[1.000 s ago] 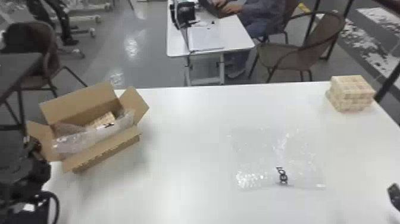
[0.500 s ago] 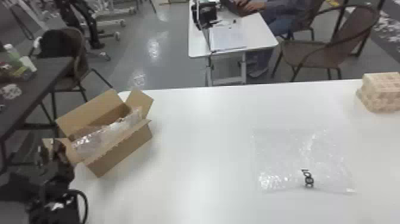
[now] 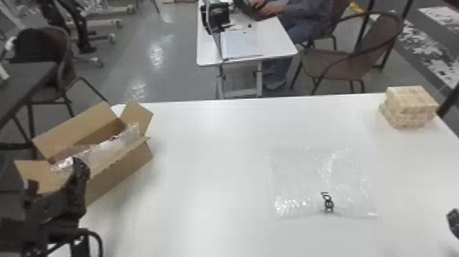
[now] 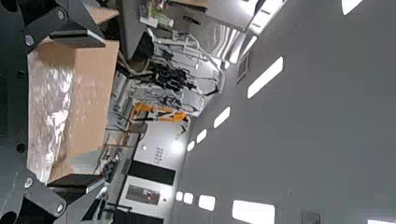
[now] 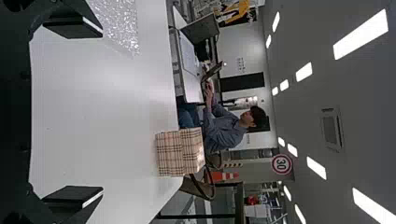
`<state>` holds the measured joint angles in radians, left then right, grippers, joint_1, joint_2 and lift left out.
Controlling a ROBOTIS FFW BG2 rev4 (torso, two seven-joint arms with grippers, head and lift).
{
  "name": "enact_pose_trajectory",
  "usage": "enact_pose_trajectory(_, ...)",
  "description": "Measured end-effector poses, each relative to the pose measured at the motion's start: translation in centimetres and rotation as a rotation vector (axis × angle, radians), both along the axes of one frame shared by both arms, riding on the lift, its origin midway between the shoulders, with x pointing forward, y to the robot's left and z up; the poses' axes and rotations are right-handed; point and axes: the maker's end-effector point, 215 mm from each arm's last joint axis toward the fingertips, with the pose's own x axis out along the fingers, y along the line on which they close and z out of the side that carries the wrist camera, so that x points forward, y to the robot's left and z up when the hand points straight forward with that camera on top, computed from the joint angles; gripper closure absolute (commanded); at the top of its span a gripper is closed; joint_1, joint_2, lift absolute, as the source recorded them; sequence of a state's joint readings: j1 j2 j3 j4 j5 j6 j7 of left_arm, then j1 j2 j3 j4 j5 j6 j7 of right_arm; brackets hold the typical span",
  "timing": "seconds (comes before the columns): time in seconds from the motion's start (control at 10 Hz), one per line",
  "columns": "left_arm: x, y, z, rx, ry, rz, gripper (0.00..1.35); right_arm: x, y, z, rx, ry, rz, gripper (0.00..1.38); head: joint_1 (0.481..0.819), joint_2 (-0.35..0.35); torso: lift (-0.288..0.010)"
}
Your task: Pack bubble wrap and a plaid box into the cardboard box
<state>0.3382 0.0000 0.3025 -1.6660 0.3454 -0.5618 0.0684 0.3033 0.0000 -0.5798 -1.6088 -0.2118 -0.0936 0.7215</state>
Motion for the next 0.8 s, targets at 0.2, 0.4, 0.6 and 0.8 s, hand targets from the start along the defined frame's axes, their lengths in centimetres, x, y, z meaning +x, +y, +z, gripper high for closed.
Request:
enact_pose_trajectory(0.2, -1.0, -5.6, 0.3, 0.067, 0.023, -0.100, 0.13, 0.0, 0.6, 0.8, -0.010, -0.011, 0.014, 0.11, 0.695, -0.009, -0.110)
enact_pose_trajectory(0.4, -1.8, -11.3, -2.8, 0.076, 0.100, -0.205, 0.13, -0.2, 1.8, 1.5, -0.037, -0.020, 0.042, 0.11, 0.695, -0.065, -0.110)
enact_pose_trajectory(0.6, -3.2, -14.6, -6.7, 0.104, 0.201, -0.289, 0.14, -0.6, 3.4, 2.0, -0.077, -0.034, 0.076, 0.11, 0.695, -0.097, -0.110)
enact_pose_trajectory(0.8, -3.9, -17.0, -9.7, 0.127, 0.276, -0.375, 0.15, -0.9, 5.6, 2.2, -0.108, -0.043, 0.114, 0.11, 0.695, -0.107, -0.110)
